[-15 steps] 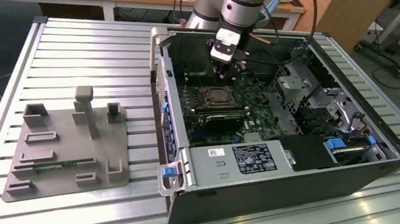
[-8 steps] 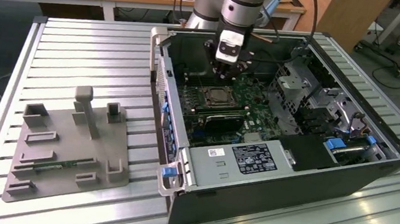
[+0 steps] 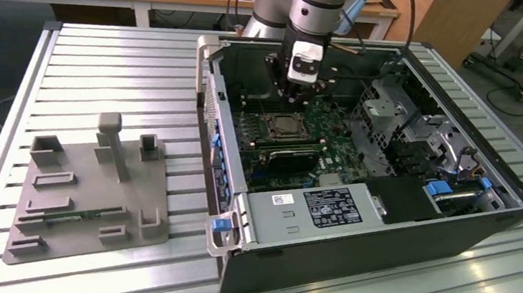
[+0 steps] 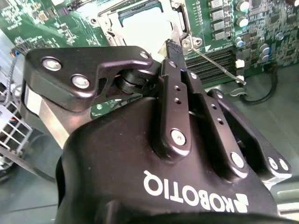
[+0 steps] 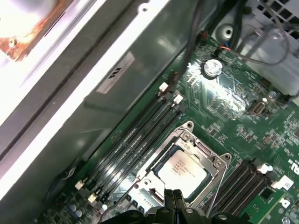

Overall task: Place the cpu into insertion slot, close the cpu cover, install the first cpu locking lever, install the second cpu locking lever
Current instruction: 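Install the first cpu locking lever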

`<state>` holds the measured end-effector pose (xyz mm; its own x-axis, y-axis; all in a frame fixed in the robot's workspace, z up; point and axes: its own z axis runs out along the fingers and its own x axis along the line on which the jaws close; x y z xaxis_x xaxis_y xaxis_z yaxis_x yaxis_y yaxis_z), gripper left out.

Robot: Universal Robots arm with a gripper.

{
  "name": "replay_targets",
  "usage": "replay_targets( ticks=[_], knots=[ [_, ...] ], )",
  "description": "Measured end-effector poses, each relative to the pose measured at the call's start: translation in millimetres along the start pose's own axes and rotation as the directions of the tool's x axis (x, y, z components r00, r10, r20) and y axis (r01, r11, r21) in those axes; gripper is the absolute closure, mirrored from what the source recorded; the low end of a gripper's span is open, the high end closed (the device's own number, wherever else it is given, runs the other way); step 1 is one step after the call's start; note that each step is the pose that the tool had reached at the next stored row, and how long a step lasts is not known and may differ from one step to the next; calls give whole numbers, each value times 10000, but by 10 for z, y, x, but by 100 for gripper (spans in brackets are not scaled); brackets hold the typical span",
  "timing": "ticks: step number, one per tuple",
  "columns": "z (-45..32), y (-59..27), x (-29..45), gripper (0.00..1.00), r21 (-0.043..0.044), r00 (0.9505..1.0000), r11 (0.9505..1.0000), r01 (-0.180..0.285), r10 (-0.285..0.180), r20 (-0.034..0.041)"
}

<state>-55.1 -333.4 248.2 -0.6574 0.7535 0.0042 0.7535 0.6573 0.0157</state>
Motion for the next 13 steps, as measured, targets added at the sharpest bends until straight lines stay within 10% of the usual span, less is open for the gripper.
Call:
replay_targets(
  ticks=[13],
  knots=[
    [0, 0, 0, 90, 5, 9846, 9846, 1747, -1747, -28]
  ],
)
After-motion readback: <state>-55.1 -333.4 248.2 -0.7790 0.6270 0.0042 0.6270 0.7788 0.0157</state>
